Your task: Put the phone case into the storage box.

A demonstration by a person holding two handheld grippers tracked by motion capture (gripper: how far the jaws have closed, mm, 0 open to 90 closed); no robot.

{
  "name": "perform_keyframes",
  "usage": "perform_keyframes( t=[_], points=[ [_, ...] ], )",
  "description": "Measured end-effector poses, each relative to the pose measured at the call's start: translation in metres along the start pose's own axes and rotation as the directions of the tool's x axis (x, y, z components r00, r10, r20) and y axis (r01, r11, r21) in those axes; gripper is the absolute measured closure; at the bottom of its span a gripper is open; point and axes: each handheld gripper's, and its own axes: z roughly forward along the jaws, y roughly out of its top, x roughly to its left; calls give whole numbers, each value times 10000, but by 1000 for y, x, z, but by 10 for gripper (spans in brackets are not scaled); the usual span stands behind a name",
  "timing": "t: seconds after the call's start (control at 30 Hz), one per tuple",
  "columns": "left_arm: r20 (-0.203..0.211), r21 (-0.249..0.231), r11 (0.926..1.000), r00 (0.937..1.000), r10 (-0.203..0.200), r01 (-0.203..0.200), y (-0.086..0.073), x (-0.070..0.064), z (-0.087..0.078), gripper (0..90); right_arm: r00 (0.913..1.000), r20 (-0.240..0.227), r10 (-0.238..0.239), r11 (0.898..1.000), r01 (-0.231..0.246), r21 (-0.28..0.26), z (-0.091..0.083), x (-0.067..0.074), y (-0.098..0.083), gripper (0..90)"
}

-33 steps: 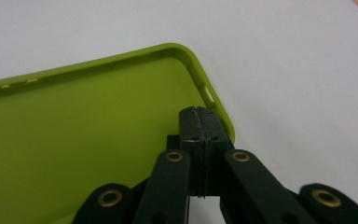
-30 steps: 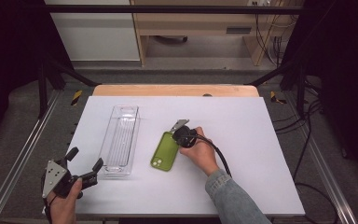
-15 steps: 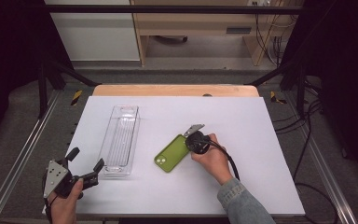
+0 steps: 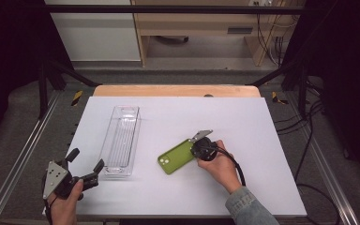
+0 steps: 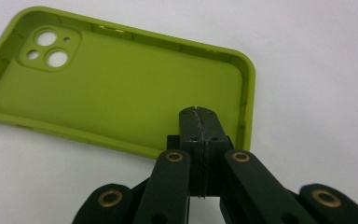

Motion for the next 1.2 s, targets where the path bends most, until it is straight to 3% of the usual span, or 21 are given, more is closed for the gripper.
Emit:
perform_keyframes(
  t=[0.43,1.2],
  points=[
    [15,-11,10000,10000,-65,65,0,1,0,19,9976,-225,662,9976,-666,-187,-11,5,-13,900],
    [286,-25,10000,9996,23,-22,1,-2,0,17,9928,-631,1014,9942,-1034,-297,-23,11,-22,900]
  ],
)
